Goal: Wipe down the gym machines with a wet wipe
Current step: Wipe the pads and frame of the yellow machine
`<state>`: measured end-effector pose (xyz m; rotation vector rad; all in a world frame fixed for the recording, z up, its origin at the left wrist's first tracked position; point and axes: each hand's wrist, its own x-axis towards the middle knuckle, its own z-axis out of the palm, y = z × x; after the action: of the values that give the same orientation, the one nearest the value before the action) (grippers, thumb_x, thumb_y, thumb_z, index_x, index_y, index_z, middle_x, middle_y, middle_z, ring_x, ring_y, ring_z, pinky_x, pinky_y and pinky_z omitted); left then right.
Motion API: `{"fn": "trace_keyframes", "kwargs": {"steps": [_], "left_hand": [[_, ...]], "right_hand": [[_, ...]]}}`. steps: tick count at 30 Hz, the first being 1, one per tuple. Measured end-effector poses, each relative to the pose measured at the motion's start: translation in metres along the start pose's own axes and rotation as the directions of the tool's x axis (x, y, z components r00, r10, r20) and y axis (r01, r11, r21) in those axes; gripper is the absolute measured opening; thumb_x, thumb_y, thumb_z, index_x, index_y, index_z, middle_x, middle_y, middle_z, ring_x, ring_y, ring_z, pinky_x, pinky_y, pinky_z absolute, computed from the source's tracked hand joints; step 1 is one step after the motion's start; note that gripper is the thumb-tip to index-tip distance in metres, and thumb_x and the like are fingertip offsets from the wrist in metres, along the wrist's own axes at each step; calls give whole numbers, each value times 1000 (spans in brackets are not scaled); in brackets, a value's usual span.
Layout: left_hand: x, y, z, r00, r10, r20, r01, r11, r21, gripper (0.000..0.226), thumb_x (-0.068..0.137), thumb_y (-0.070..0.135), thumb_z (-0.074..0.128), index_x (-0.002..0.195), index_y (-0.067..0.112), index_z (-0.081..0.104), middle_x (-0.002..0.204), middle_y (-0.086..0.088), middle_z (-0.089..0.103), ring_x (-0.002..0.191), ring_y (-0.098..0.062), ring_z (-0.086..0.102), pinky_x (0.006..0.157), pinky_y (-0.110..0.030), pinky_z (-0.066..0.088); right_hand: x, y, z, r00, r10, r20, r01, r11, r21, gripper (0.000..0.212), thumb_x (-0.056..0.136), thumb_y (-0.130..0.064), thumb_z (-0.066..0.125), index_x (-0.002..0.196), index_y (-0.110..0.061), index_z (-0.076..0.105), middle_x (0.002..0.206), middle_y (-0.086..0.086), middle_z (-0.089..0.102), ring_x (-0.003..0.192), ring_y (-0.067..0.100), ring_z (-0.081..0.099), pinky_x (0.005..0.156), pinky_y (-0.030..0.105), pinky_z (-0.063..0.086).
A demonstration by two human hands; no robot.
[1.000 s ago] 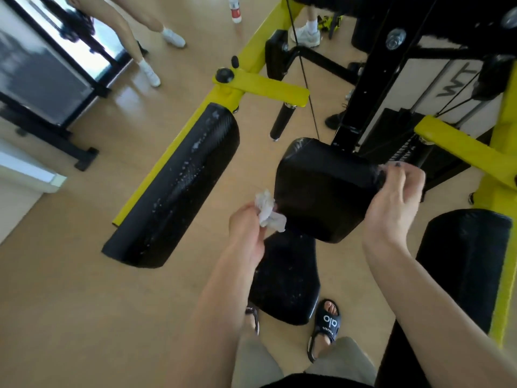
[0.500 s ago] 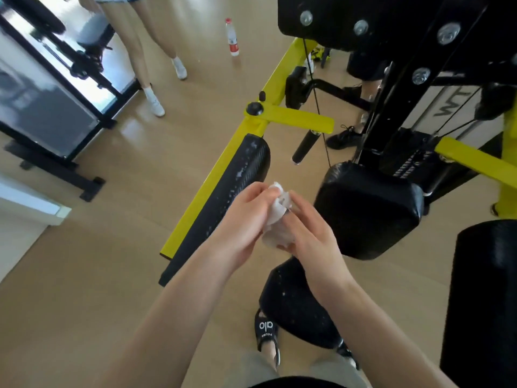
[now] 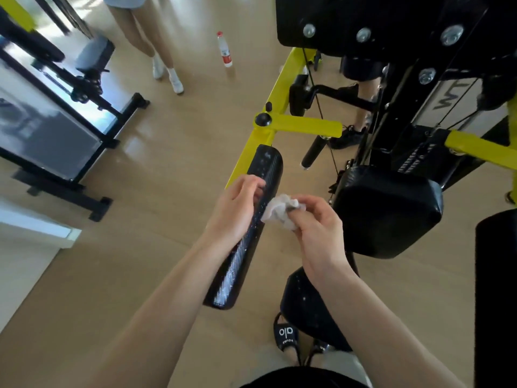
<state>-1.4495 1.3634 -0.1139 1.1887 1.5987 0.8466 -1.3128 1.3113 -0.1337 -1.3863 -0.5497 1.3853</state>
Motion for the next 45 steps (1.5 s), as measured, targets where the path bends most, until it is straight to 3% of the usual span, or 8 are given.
{"fn": "trace_keyframes", "kwargs": {"steps": [4,10,17,22,28,35,40,45], "left_hand": [[38,-22,-34,982,121,-146,-59,927,372,27,103,33,46,108,20,68,102,4,67,98,-14,60,87,-34,44],[78,-63,-41,982,186,17,-179,917,356,24,104,20,49,119,18,68,116,-2,62,102,-16,60,92,-31,47],[92,-107,-38,909,398,125,-404,769,496,21,99,15,57,119,17,63,125,-4,52,113,-28,45,95,-47,47],[96,-104,-41,898,399,186,-438,769,465,22,100,22,55,121,16,60,131,-6,51,116,-25,41,93,-43,46],[101,-110,-38,869,458,186,-491,756,433,19,101,23,54,118,16,61,127,-10,52,113,-30,44,94,-51,45],[102,-121,-36,851,490,187,-518,727,451,16,103,24,54,119,22,55,130,-5,48,115,-26,43,92,-50,49],[104,-117,-34,852,490,183,-515,724,460,12,100,23,56,111,21,54,124,-5,49,108,-27,41,89,-48,46],[104,-119,-32,853,499,154,-512,739,437,8,99,19,56,107,20,55,119,-7,52,106,-25,43,87,-50,48]], "right_hand": [[16,8,12,967,-247,66,254,896,-364,26,96,-9,66,105,-33,68,104,-16,67,97,-1,64,82,14,53],[17,46,53,787,-563,253,586,554,-591,37,95,2,60,130,-12,63,111,-11,61,104,3,56,90,10,42],[-8,89,73,782,-557,278,547,402,-734,38,101,-16,56,137,-8,61,151,6,46,143,21,38,117,32,38],[-10,86,93,860,-471,194,406,401,-821,50,105,-36,39,148,-15,51,167,-2,27,155,17,19,119,26,27],[29,67,102,904,-407,135,301,379,-875,50,108,-30,41,158,-23,37,170,-7,13,157,16,8,122,32,25],[-79,101,109,900,-397,181,323,329,-887,56,105,-36,36,158,-18,37,169,-5,19,157,14,11,122,22,20],[-4,66,114,909,-391,143,288,342,-895,51,109,-33,34,158,-18,35,169,-3,18,155,10,11,114,8,11],[19,60,116,914,-387,119,266,354,-897,52,110,-30,33,159,-12,31,171,2,12,158,15,3,127,28,15]]}}
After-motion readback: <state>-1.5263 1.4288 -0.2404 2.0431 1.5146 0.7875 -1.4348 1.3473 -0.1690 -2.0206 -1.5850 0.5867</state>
